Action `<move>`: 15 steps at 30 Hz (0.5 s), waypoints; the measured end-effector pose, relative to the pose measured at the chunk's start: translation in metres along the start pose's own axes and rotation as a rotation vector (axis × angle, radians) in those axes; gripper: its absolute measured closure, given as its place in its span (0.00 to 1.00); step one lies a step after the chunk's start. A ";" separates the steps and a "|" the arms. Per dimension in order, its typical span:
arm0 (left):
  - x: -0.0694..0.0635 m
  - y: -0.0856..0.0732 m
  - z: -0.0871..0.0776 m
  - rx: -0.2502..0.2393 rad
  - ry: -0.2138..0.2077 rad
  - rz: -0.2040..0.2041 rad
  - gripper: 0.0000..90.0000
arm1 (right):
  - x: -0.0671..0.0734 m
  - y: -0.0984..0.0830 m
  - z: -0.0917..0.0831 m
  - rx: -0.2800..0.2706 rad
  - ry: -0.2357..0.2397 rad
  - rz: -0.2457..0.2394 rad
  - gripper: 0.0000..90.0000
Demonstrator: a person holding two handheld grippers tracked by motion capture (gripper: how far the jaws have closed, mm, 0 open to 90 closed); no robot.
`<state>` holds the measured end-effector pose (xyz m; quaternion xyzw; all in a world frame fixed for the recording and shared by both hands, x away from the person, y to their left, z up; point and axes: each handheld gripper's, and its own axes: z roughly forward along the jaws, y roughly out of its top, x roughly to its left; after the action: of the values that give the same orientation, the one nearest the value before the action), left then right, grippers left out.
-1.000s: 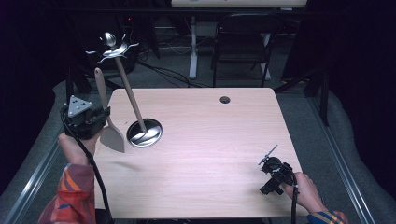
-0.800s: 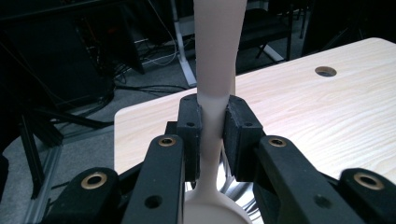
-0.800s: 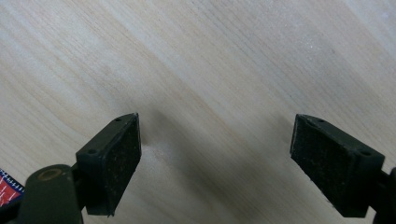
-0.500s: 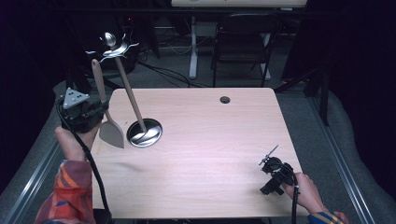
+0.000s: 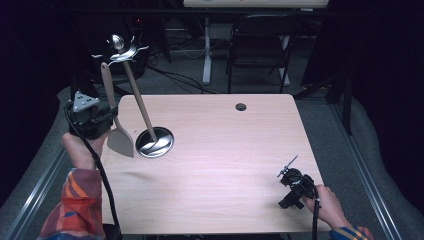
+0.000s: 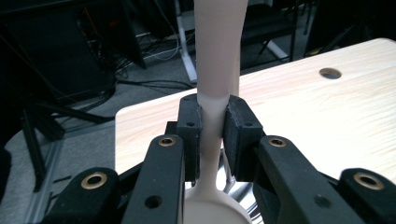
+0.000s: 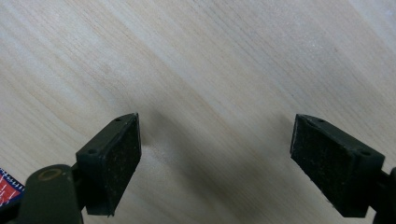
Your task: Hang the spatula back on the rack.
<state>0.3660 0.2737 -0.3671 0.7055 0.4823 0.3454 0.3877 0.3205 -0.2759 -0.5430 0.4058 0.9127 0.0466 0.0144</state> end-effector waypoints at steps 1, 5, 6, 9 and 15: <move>0.000 0.000 0.001 0.003 -0.004 -0.003 0.87 | 0.000 0.000 0.000 0.000 0.000 -0.002 0.18; -0.002 0.003 0.002 0.012 0.000 0.002 0.87 | 0.000 0.000 0.000 0.000 -0.001 -0.003 0.18; -0.002 0.003 0.002 0.012 0.000 0.002 0.87 | 0.000 0.000 0.000 0.000 -0.001 -0.003 0.18; -0.002 0.003 0.006 0.022 -0.004 -0.002 0.87 | 0.000 0.000 0.000 0.000 -0.001 -0.002 0.18; -0.001 0.002 0.008 0.020 -0.019 -0.007 0.87 | 0.000 0.000 0.000 0.000 -0.001 -0.003 0.18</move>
<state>0.3737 0.2705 -0.3692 0.7111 0.4844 0.3325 0.3862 0.3203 -0.2756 -0.5429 0.4046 0.9132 0.0465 0.0149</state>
